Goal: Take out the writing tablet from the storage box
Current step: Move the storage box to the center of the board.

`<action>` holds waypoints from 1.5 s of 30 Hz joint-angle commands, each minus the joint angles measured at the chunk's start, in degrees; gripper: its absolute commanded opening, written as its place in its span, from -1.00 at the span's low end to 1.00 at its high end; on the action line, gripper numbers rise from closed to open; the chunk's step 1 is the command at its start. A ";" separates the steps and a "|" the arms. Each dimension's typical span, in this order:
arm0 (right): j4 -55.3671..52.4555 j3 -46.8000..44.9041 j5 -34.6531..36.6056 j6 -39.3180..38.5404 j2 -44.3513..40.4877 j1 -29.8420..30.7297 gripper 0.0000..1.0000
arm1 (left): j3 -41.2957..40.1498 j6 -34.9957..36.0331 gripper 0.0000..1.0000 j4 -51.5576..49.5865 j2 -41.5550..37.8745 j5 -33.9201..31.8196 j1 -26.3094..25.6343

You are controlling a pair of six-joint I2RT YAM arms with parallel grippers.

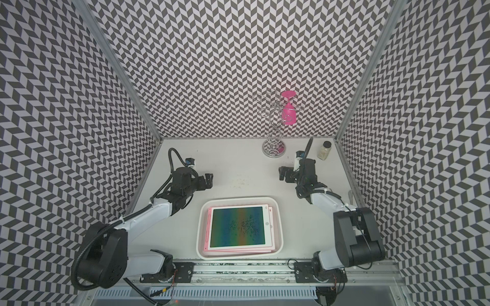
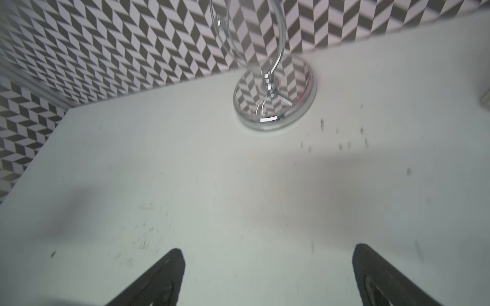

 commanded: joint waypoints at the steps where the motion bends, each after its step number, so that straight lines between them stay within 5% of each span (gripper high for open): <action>1: -4.96 -2.29 -5.75 3.53 -4.88 0.61 0.98 | -1.93 -4.93 0.99 -7.27 -4.30 2.04 -0.40; 11: -9.49 -2.84 -5.29 1.10 -8.78 0.79 0.98 | -2.26 -8.30 0.89 -17.81 -7.05 7.83 -6.88; 21: -8.24 -2.51 -6.29 1.08 -5.63 0.82 0.99 | 1.75 -7.84 0.89 -25.69 -7.33 -1.69 -16.03; 32: -8.22 -3.12 -4.08 0.93 -7.47 0.80 0.98 | 7.54 -6.35 0.91 -29.72 6.66 -13.90 -21.71; 45: -7.16 -3.34 -5.29 1.52 -6.57 0.80 0.98 | 11.08 -4.96 0.94 -21.66 13.30 -17.38 -20.17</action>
